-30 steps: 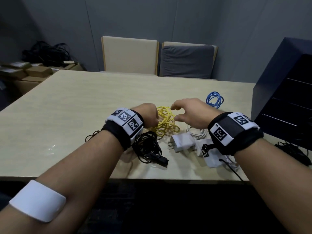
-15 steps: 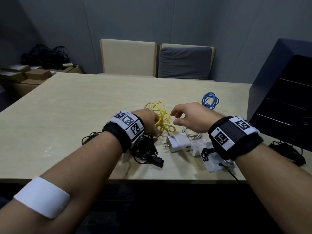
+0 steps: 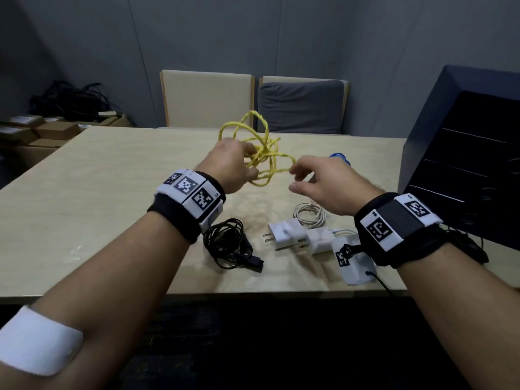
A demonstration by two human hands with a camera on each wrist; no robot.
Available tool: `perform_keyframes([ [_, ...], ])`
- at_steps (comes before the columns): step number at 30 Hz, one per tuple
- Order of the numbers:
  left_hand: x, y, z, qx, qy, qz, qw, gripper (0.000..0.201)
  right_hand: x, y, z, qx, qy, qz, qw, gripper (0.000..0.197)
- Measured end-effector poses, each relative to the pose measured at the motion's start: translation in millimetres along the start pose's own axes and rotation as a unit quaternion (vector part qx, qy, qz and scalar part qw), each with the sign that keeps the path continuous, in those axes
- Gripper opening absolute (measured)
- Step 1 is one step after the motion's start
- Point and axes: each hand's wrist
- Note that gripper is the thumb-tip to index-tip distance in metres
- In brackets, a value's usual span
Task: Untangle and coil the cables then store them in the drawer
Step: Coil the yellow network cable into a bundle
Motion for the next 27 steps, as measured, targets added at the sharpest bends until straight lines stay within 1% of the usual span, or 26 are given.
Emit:
perform_keyframes([
  [1, 7, -8, -7, 0.016, 0.008, -0.021, 1.000, 0.043, -3, -3, -3, 0.030, -0.005, 0.024, 0.999, 0.024],
  [3, 20, -22, -23, 0.022, 0.012, -0.087, 0.996, 0.040, -10, -8, -12, 0.096, -0.017, 0.086, 0.991, 0.038],
  [4, 26, -28, -34, 0.011, 0.013, -0.137, 0.990, 0.034, -14, -13, -19, 0.124, -0.029, 0.123, 0.984, 0.045],
  [5, 31, -32, -46, -0.013, 0.017, -0.190, 0.982, 0.027, -18, -17, -27, 0.136, -0.044, 0.158, 0.977, 0.053],
  [7, 42, -36, -73, -0.081, 0.028, -0.288, 0.954, 0.016, -24, -24, -48, 0.117, -0.076, 0.222, 0.965, 0.074],
  [8, 47, -35, -88, -0.115, 0.032, -0.328, 0.937, 0.015, -26, -27, -61, 0.099, -0.087, 0.247, 0.960, 0.083],
  [10, 54, -29, -116, -0.169, 0.035, -0.379, 0.909, 0.016, -25, -28, -87, 0.073, -0.099, 0.277, 0.953, 0.090],
  [13, 55, -6, -154, -0.244, 0.053, -0.425, 0.870, 0.017, -19, -19, -133, 0.050, -0.089, 0.292, 0.951, 0.084],
  [14, 53, 5, -164, -0.266, 0.053, -0.435, 0.859, 0.019, -16, -13, -149, 0.053, -0.084, 0.293, 0.951, 0.081],
  [15, 51, 17, -173, -0.286, 0.050, -0.439, 0.850, 0.026, -12, -6, -164, 0.057, -0.082, 0.295, 0.950, 0.079],
  [17, 49, 48, -190, -0.330, 0.036, -0.440, 0.834, 0.037, -1, 10, -195, 0.049, -0.069, 0.320, 0.944, 0.083],
  [18, 48, 64, -198, -0.359, 0.028, -0.449, 0.818, 0.038, 6, 20, -209, 0.034, -0.056, 0.345, 0.936, 0.089],
  [19, 49, 81, -207, -0.397, 0.020, -0.467, 0.790, 0.040, 13, 30, -223, 0.021, -0.037, 0.367, 0.929, 0.099],
  [20, 49, 95, -215, -0.435, 0.013, -0.489, 0.756, 0.041, 20, 40, -234, 0.015, -0.019, 0.380, 0.925, 0.107],
  [21, 52, 111, -224, -0.467, 0.004, -0.509, 0.724, 0.042, 29, 49, -247, 0.017, 0.000, 0.388, 0.921, 0.109],
  [22, 52, 125, -230, -0.480, -0.006, -0.521, 0.706, 0.043, 36, 58, -258, 0.019, 0.021, 0.401, 0.916, 0.105],
  [23, 52, 137, -234, -0.482, -0.020, -0.531, 0.696, 0.042, 42, 66, -267, 0.021, 0.040, 0.412, 0.910, 0.096],
  [25, 56, 158, -241, -0.465, -0.074, -0.566, 0.677, 0.043, 53, 81, -284, 0.047, 0.079, 0.424, 0.901, 0.075],
  [26, 58, 166, -243, -0.456, -0.102, -0.578, 0.669, 0.049, 57, 88, -290, 0.075, 0.103, 0.410, 0.903, 0.069],
  [27, 60, 173, -245, -0.452, -0.124, -0.580, 0.666, 0.058, 62, 94, -295, 0.104, 0.131, 0.389, 0.906, 0.067],
])
Point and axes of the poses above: each hand's wrist, its own z-axis towards the middle knuckle, its own y-axis out of the palm, x = y × z, and after that the axes turned 2 degrees about -y, right-handed
